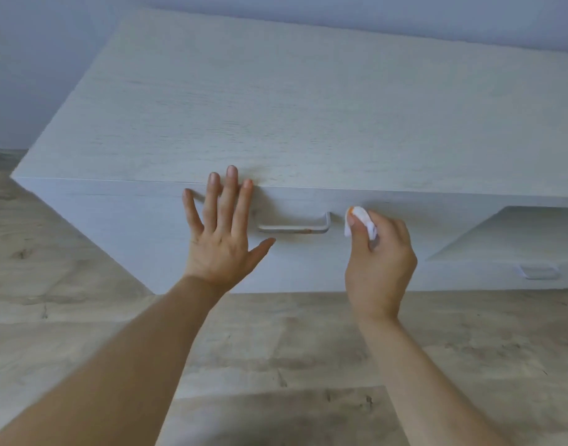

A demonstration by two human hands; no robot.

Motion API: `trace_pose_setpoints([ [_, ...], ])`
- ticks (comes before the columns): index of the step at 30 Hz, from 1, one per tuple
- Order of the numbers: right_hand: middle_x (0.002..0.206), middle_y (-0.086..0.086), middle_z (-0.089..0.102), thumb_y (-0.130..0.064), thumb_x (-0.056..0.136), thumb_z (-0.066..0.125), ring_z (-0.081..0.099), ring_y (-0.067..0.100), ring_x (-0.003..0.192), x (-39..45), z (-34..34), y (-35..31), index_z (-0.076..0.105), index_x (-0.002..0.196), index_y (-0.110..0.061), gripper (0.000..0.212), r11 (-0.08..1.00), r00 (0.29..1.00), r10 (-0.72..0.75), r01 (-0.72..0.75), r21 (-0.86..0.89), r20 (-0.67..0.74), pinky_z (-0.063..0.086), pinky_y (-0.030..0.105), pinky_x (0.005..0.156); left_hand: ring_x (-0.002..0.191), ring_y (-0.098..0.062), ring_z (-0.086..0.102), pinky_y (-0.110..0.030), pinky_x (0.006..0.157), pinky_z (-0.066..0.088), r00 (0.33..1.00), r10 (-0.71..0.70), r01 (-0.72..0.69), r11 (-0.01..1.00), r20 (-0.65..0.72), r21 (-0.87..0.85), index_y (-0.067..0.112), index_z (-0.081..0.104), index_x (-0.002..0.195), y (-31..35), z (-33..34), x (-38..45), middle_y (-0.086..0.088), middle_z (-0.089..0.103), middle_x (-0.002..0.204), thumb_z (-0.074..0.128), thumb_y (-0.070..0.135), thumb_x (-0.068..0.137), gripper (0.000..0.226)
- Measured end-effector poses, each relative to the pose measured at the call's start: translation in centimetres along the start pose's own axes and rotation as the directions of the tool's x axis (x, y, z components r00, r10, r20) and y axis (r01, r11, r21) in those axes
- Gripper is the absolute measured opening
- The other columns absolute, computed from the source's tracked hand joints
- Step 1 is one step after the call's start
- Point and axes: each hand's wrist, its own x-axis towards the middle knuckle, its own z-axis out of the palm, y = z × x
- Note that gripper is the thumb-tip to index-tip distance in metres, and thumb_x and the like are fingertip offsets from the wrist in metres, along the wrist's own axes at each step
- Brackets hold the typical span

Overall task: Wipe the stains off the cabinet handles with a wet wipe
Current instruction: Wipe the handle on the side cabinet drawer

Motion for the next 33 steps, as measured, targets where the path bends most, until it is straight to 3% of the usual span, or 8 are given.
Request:
trace_pose_setpoints([
  [5,0.081,0.001,0.058,-0.011,0.088,0.065,0.052,-0.003,0.071,-1.9,2.4,4.9,0.071,0.086,-0.008,0.008,0.978,0.986,-0.119,0.137,0.156,-0.120,0.038,0.005,0.065,0.145,-0.030,-0.004,-0.044,0.115,-0.010,0.924,-0.052,0.037,0.998,-0.379,-0.048,-0.001,0.022,0.141,0.1,4.5,0.3,-0.022,0.021,0.149,0.064,0.056,0.082,0.092],
  [7,0.079,0.000,0.059,-0.009,0.087,0.066,0.052,-0.005,0.070,-2.3,3.4,5.9,0.073,0.088,-0.009,0.007,0.954,0.972,-0.175,0.207,0.217,-0.160,0.039,0.007,0.065,0.136,-0.041,0.014,-0.043,0.115,-0.009,0.893,-0.070,0.036,0.996,-0.445,-0.083,-0.002,0.025,0.140,0.0,5.4,0.1,-0.022,0.025,0.144,0.065,0.058,0.081,0.094],
  [11,0.082,-0.007,0.066,-0.008,0.084,0.069,0.058,-0.008,0.074,-1.7,5.0,6.4,0.073,0.093,-0.011,0.011,0.891,0.958,-0.178,0.253,0.378,-0.223,0.044,0.009,0.070,0.133,-0.043,0.018,-0.051,0.113,-0.003,0.838,-0.113,0.049,0.990,-0.533,-0.133,-0.003,0.025,0.141,0.2,7.0,-0.1,-0.025,0.030,0.144,0.062,0.060,0.083,0.093],
  [15,0.080,0.007,0.069,-0.008,0.085,0.068,0.059,-0.002,0.067,-1.4,6.1,5.5,0.072,0.095,0.001,0.014,0.796,0.966,-0.083,0.212,0.567,-0.244,0.046,0.012,0.069,0.135,-0.041,0.016,-0.053,0.112,0.000,0.827,-0.088,0.042,0.995,-0.555,-0.096,-0.002,0.023,0.143,0.0,7.3,0.0,-0.025,0.030,0.146,0.057,0.063,0.085,0.093],
  [22,0.068,-0.005,0.064,-0.026,0.097,0.053,0.059,0.005,0.066,-2.4,7.0,4.5,0.074,0.093,-0.017,0.024,0.752,0.986,0.080,0.036,0.658,-0.146,0.053,0.024,0.073,0.137,-0.041,0.011,-0.057,0.109,0.002,0.854,-0.087,0.028,0.992,-0.512,-0.123,-0.001,0.019,0.145,0.0,7.0,-0.2,-0.024,0.024,0.148,0.059,0.061,0.084,0.096],
  [24,0.067,-0.008,0.068,-0.025,0.099,0.048,0.062,0.005,0.067,-2.4,6.8,4.3,0.074,0.086,-0.020,0.030,0.690,0.988,0.123,-0.016,0.724,-0.096,0.055,0.025,0.072,0.137,-0.041,0.011,-0.057,0.109,0.003,0.848,-0.087,0.029,0.993,-0.522,-0.118,-0.002,0.020,0.145,0.0,7.1,-0.2,-0.025,0.025,0.148,0.059,0.062,0.084,0.096],
  [29,0.073,-0.013,0.073,-0.011,0.090,0.061,0.064,0.002,0.068,-1.8,5.7,4.5,0.070,0.095,-0.015,0.011,0.511,0.989,0.109,-0.138,0.848,0.095,0.056,0.021,0.069,0.134,-0.043,0.016,-0.062,0.107,0.007,0.831,-0.097,0.056,0.994,-0.548,-0.091,-0.006,0.024,0.143,0.4,7.4,0.2,-0.028,0.030,0.145,0.056,0.064,0.084,0.097],
  [33,0.074,-0.012,0.072,-0.015,0.087,0.067,0.059,0.000,0.065,-1.3,5.7,4.0,0.072,0.090,-0.020,0.008,0.596,0.995,0.089,-0.092,0.798,0.049,0.051,0.019,0.072,0.134,-0.045,0.014,-0.063,0.106,0.005,0.833,-0.102,0.072,0.994,-0.543,-0.077,-0.005,0.020,0.143,0.4,7.6,0.2,-0.028,0.027,0.146,0.053,0.067,0.084,0.099],
])
